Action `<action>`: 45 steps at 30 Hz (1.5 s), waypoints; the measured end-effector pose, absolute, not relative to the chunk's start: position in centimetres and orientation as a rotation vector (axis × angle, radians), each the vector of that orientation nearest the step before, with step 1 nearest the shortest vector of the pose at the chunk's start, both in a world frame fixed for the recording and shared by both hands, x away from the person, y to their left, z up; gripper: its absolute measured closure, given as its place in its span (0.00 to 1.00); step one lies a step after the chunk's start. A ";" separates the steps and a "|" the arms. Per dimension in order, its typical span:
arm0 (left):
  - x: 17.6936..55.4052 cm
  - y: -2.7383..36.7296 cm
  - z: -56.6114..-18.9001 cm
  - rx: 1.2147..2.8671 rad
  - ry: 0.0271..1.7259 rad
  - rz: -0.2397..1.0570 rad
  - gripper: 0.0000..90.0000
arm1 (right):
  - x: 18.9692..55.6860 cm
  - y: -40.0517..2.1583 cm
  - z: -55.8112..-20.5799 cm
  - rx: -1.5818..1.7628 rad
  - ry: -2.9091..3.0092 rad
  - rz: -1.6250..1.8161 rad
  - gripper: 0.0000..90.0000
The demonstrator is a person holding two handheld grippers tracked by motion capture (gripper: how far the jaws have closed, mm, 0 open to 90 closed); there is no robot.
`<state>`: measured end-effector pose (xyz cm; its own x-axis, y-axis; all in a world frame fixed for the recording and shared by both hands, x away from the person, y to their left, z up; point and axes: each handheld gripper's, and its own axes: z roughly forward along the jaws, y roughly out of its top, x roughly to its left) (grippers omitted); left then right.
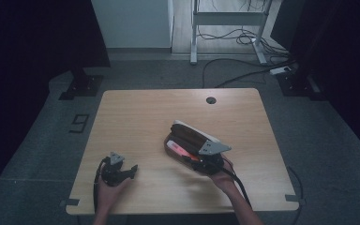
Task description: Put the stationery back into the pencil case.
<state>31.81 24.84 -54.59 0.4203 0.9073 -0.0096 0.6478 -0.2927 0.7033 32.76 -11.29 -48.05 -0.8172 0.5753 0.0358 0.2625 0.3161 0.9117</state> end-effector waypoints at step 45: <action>31.8 24.9 -54.6 2.042 1.311 0.526 0.31 | 37.5 -14.2 -46.7 0.815 2.261 1.360 0.73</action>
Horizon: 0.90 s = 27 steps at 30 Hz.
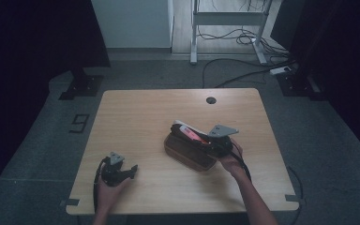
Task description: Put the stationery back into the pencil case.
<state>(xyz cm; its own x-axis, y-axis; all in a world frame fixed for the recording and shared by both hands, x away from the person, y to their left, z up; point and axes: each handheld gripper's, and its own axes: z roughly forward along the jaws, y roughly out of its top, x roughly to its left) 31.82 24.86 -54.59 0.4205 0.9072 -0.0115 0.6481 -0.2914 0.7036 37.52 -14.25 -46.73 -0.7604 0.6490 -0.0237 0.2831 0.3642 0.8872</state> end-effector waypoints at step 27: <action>31.8 24.8 -54.6 2.042 1.311 0.526 0.31 | 35.9 -14.3 -47.0 0.818 2.220 1.418 0.51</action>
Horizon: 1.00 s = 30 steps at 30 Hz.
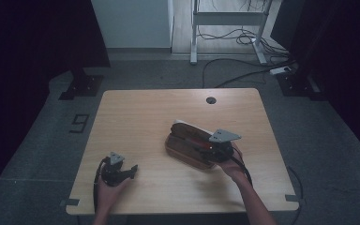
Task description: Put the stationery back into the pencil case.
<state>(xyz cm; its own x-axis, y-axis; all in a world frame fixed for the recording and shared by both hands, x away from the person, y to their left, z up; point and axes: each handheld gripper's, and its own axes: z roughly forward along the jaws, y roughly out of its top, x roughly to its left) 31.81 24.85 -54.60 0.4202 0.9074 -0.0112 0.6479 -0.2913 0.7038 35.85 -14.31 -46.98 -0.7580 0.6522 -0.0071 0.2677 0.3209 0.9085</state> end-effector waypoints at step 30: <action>31.8 24.8 -54.6 2.043 1.311 0.527 0.31 | 32.6 -19.3 -49.5 1.005 2.161 1.473 0.43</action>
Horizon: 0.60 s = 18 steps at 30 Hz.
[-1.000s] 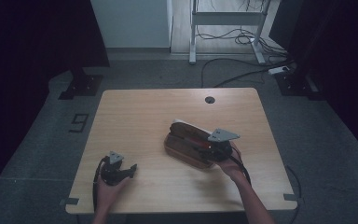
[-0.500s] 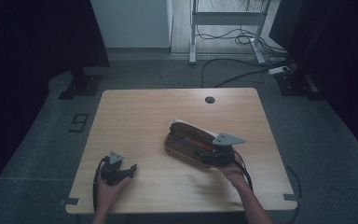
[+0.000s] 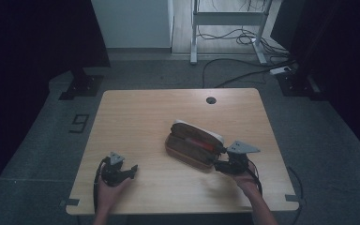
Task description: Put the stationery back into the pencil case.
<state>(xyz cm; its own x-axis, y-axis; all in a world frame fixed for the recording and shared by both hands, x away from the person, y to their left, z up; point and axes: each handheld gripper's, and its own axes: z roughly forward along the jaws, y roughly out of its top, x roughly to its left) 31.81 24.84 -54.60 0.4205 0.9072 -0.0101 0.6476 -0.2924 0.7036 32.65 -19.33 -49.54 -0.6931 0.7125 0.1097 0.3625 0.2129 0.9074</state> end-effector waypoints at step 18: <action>31.8 24.8 -54.6 2.043 1.311 0.527 0.31 | 31.8 -25.3 -53.2 1.171 2.120 1.295 0.41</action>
